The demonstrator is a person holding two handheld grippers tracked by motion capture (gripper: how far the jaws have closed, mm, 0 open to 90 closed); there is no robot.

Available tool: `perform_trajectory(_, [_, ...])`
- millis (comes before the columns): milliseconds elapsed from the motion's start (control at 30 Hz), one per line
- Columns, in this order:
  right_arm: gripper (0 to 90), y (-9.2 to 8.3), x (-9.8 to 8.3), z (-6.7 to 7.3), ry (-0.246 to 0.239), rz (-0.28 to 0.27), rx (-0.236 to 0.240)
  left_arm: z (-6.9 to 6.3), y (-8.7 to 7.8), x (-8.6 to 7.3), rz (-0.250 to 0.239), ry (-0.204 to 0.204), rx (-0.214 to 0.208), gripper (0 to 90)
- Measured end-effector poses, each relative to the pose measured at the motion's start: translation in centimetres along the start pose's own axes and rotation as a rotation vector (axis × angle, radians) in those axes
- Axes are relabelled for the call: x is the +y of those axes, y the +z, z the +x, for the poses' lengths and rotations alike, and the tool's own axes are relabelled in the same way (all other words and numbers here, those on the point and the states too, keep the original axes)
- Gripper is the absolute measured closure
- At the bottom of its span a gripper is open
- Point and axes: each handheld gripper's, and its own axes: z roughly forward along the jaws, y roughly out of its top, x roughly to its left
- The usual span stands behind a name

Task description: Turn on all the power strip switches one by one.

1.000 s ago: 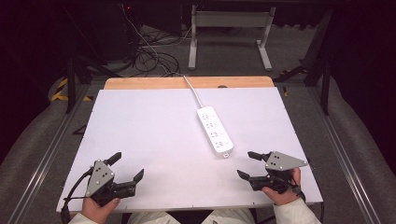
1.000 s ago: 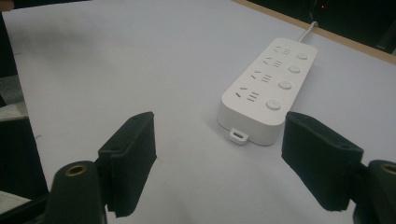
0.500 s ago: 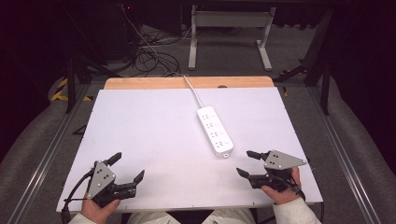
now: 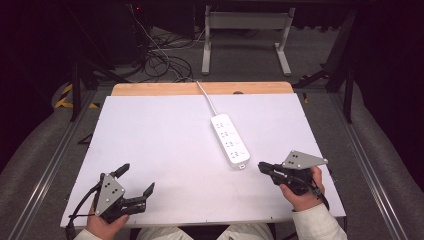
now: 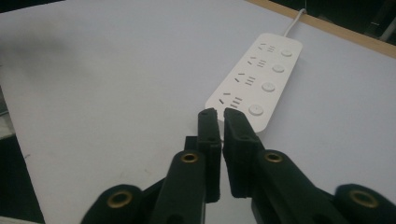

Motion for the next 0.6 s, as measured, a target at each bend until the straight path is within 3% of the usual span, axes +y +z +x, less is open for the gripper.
perform_trajectory(200, [90.0,0.2,2.0,0.0,-0.012,0.02,0.022,0.0,0.1,0.0,0.006,0.004,0.0,9.6])
perform_trajectory(533, [90.0,1.2,3.6,-0.5,0.011,0.033,0.027,-0.1,0.0,0.1,0.004,0.021,0.008,9.6])
perform_trajectory(600, [90.0,1.8,4.1,-0.8,0.024,0.038,0.049,-0.2,0.0,0.1,0.003,0.012,0.005,9.7])
